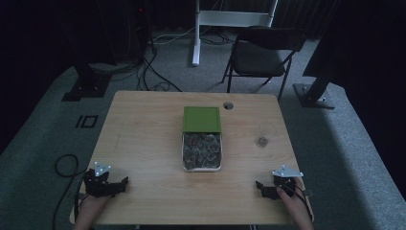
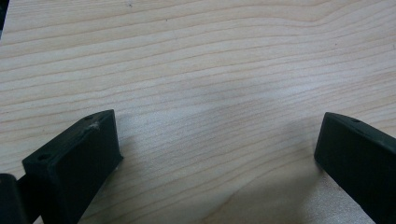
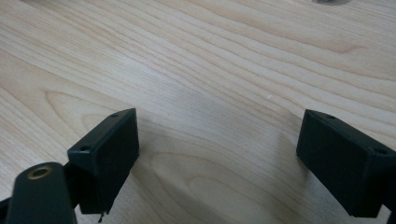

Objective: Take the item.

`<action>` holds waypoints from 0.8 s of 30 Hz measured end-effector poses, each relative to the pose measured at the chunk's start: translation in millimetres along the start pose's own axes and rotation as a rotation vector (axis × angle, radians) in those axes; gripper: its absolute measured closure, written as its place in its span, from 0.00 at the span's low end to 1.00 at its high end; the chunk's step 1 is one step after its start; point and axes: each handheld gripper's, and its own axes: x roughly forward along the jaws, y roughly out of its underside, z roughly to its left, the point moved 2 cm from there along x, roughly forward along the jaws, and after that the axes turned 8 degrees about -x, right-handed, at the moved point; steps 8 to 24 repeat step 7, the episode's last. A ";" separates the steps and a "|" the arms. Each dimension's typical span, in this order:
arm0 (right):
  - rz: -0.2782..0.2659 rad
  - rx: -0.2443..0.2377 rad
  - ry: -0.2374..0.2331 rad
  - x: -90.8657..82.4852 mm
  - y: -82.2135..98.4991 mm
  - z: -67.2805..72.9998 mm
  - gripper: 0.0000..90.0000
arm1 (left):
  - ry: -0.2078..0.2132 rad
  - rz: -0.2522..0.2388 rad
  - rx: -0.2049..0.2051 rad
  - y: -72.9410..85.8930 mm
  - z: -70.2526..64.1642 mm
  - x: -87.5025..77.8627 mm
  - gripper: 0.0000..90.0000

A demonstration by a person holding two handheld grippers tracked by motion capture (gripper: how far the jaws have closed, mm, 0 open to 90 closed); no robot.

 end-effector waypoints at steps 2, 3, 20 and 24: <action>0.001 -0.001 0.001 -0.4 0.2 0.6 0.14 | 0.000 0.000 0.000 0.0 0.0 0.0 0.01; 0.001 -0.001 0.001 -0.4 0.3 0.6 0.14 | 0.000 -0.001 -0.001 0.0 -0.1 0.0 0.01; 0.001 -0.001 0.001 -0.5 0.3 0.7 0.14 | 0.000 0.000 0.000 0.0 0.0 0.0 0.01; 0.001 -0.001 0.001 -0.5 0.3 0.7 0.14 | 0.000 0.000 0.000 0.0 0.0 0.0 0.01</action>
